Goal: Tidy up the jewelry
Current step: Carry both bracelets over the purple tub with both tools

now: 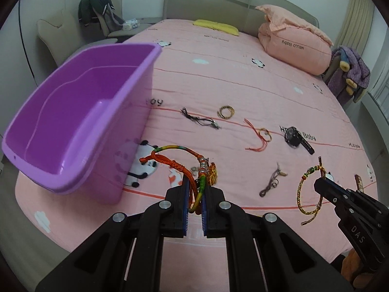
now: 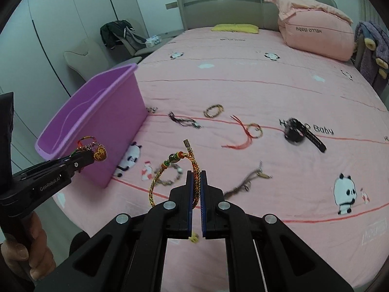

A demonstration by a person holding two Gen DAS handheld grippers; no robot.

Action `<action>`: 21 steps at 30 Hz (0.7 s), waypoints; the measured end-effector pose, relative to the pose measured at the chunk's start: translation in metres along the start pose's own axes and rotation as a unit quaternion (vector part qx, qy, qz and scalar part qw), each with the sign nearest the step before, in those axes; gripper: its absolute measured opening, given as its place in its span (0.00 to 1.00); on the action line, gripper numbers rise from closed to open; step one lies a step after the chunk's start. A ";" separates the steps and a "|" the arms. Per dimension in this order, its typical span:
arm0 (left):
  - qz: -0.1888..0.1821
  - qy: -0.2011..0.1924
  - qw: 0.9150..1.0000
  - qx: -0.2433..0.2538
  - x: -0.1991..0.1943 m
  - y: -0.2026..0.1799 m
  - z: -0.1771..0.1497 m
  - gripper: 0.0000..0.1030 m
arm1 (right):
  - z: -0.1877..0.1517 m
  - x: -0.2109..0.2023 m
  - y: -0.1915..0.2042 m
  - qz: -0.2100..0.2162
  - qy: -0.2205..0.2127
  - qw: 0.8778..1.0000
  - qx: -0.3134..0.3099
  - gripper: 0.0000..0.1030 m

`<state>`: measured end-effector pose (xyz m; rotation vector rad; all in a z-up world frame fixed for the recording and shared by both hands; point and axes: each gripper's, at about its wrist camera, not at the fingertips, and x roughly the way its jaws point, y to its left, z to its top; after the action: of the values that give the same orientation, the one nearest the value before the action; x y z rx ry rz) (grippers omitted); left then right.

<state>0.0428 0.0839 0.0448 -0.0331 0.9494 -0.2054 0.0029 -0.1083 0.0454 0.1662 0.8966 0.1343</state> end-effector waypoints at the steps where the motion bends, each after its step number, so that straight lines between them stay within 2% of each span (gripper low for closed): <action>1: 0.008 -0.007 1.000 -0.004 -0.005 0.008 0.008 0.08 | 0.011 0.001 0.010 0.010 -0.006 1.000 -0.007 0.05; 6: 0.046 -0.041 0.998 -0.027 -0.026 0.054 0.043 0.08 | 0.059 0.008 0.064 0.050 -0.037 0.997 -0.047 0.05; 10: 0.084 -0.055 0.994 -0.049 -0.032 0.094 0.064 0.08 | 0.089 0.027 0.106 0.079 -0.041 0.994 -0.070 0.05; 16: 0.121 -0.056 0.988 -0.077 -0.027 0.143 0.079 0.08 | 0.115 0.058 0.156 0.106 -0.031 0.990 -0.089 0.05; 21: 0.135 -0.043 0.985 -0.100 -0.013 0.175 0.080 0.09 | 0.128 0.086 0.189 0.114 -0.013 0.988 -0.105 0.05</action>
<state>0.1286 0.2528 0.0816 -0.0960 0.8752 0.1406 0.1480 0.0811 0.0956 0.0739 0.8293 0.4360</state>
